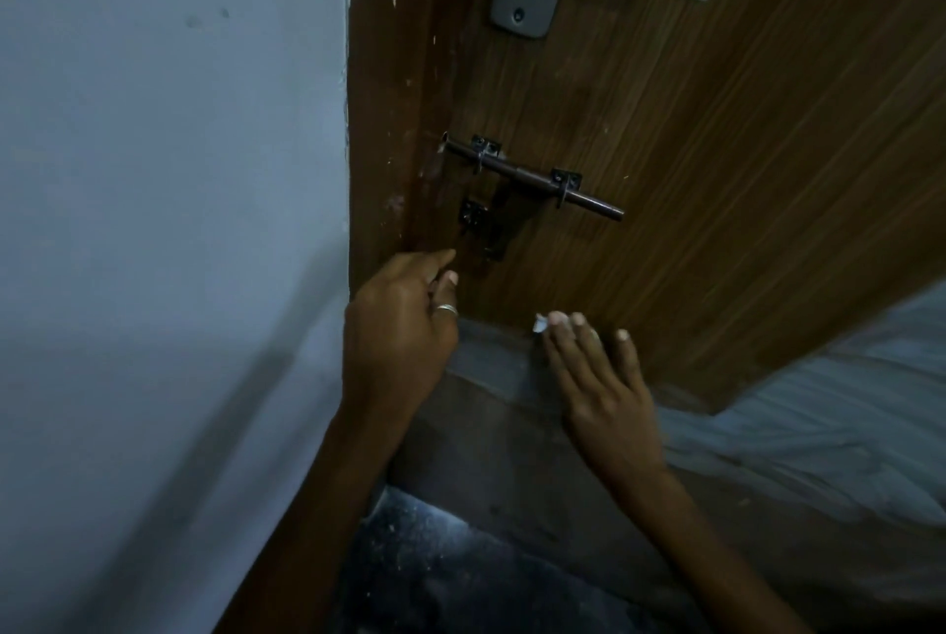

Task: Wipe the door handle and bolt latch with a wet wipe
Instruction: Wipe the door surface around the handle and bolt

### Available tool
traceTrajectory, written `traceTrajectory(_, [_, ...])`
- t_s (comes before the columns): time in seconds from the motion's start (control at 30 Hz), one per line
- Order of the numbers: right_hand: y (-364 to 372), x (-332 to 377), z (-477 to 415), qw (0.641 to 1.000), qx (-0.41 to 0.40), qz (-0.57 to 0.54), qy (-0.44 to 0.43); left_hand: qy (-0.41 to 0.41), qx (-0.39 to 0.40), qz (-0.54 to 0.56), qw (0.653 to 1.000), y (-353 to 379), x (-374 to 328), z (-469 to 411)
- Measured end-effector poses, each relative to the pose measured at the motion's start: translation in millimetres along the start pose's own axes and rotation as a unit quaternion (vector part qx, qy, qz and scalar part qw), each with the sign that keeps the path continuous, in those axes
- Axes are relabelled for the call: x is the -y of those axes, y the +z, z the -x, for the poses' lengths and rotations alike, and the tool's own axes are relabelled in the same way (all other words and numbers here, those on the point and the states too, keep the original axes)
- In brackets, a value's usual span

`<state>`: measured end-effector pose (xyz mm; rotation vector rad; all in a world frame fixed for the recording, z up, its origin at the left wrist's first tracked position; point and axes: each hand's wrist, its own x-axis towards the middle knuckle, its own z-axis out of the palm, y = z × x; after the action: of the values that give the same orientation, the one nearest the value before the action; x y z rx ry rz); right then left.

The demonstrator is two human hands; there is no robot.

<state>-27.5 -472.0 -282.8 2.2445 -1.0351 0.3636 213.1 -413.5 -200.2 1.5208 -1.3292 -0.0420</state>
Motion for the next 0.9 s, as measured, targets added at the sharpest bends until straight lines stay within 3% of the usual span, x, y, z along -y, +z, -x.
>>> traceTrajectory(0.33, [-36.8,-80.0,27.9,0.998,-0.049,0.001,-0.038,-0.062,0.03,0.046,0.997,28.2,7.0,20.4])
traceTrajectory(0.63, [-16.1,19.0,-56.6,0.988,-0.075,-0.121,-0.063,-0.083,0.028,0.031,0.996,19.8,8.4,27.0])
traceTrajectory(0.8, [-94.0,48.1,-78.6,0.964,-0.134,-0.23,0.025,-0.055,-0.006,0.006,0.998,3.8,14.0,31.9])
traceTrajectory(0.9, [-140.9,11.7,-78.0,0.94,-0.242,-0.214,0.107,-0.051,0.0,0.019,0.999,3.0,17.3,32.6])
